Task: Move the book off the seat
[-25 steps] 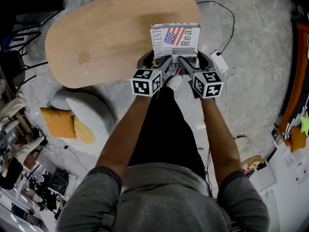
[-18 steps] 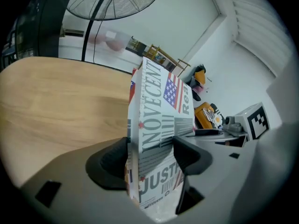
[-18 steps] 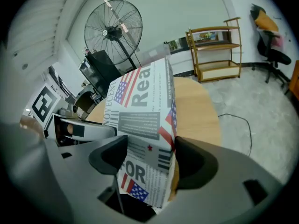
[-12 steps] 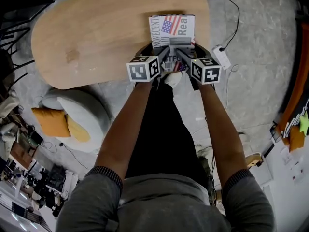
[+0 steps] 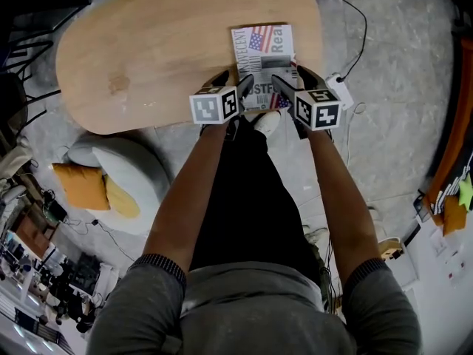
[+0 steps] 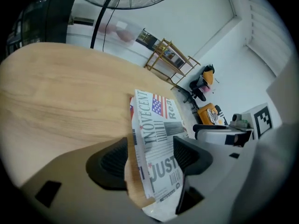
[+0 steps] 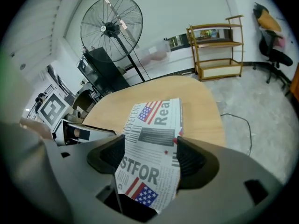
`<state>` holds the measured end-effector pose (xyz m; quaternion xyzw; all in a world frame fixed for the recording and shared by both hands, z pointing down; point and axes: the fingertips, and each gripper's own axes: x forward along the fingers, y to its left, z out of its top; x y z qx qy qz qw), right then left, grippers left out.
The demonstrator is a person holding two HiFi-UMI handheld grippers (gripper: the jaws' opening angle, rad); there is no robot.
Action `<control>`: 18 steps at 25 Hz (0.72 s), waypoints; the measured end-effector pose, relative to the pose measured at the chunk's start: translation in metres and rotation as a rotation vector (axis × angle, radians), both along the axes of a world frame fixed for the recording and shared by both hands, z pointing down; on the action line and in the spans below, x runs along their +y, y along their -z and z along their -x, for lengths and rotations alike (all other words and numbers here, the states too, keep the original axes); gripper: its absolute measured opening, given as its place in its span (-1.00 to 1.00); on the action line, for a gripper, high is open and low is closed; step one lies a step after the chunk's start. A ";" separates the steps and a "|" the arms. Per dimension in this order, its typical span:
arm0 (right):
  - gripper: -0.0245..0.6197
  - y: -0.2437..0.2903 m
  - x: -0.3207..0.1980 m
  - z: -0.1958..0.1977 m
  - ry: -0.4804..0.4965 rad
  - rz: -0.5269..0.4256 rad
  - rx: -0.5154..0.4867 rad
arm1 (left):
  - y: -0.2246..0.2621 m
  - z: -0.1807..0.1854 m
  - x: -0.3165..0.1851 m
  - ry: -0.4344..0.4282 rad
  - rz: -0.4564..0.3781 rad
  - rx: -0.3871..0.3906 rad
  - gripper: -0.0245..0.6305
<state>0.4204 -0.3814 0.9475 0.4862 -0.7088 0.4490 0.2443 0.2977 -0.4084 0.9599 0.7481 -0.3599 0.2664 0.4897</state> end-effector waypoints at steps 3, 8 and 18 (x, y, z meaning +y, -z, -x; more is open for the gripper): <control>0.20 0.029 -0.001 0.014 0.038 -0.048 -0.021 | 0.028 0.010 0.003 -0.020 -0.042 -0.012 0.07; 0.20 0.098 -0.002 0.022 0.052 -0.124 -0.065 | 0.089 0.015 0.010 -0.051 -0.103 -0.008 0.07; 0.19 0.238 0.006 0.042 0.192 -0.291 -0.077 | 0.246 0.053 0.011 -0.014 -0.293 0.001 0.07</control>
